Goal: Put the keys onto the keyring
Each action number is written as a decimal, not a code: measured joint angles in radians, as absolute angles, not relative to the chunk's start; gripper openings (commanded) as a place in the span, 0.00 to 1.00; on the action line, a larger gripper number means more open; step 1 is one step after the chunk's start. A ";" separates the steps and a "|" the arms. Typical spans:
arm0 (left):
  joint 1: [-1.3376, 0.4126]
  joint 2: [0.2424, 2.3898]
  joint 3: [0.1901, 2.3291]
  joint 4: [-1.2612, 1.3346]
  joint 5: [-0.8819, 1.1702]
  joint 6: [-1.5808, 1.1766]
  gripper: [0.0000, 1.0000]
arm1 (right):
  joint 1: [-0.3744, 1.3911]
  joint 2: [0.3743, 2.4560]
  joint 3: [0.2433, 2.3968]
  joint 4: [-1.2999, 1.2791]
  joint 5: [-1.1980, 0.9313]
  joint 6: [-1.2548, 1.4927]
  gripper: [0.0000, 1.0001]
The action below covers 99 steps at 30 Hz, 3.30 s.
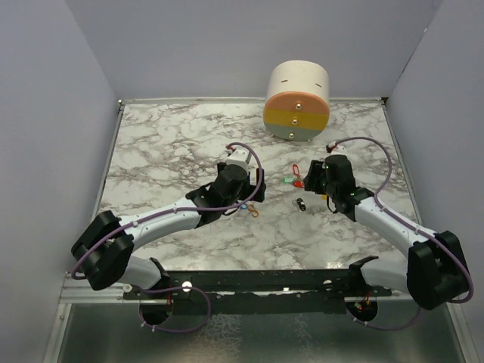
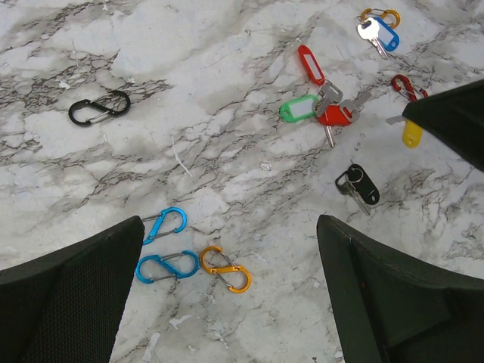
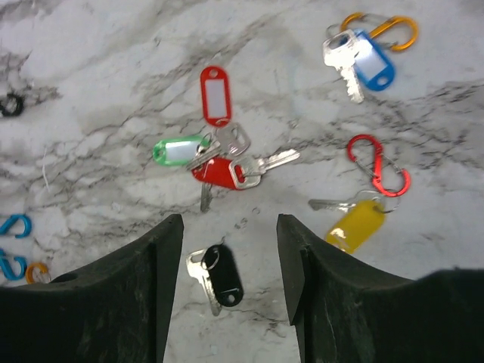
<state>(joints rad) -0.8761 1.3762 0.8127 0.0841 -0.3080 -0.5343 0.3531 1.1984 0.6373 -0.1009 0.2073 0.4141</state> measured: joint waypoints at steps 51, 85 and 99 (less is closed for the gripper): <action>-0.870 1.378 0.804 0.097 -0.308 -0.544 0.99 | 0.427 1.401 0.534 0.038 -0.006 0.546 0.20; -0.863 1.444 0.812 0.057 -0.377 -0.542 0.98 | 0.606 1.133 0.522 0.136 -0.001 0.368 0.01; -0.861 1.459 0.831 -0.033 -0.373 -0.545 0.94 | 0.621 1.089 0.513 0.112 0.118 0.362 0.01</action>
<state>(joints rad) -0.8612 1.4593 0.8307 -0.0326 -0.3733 -0.5449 0.6209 1.0885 0.5129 0.1116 0.1184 0.3618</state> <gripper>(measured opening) 0.938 0.012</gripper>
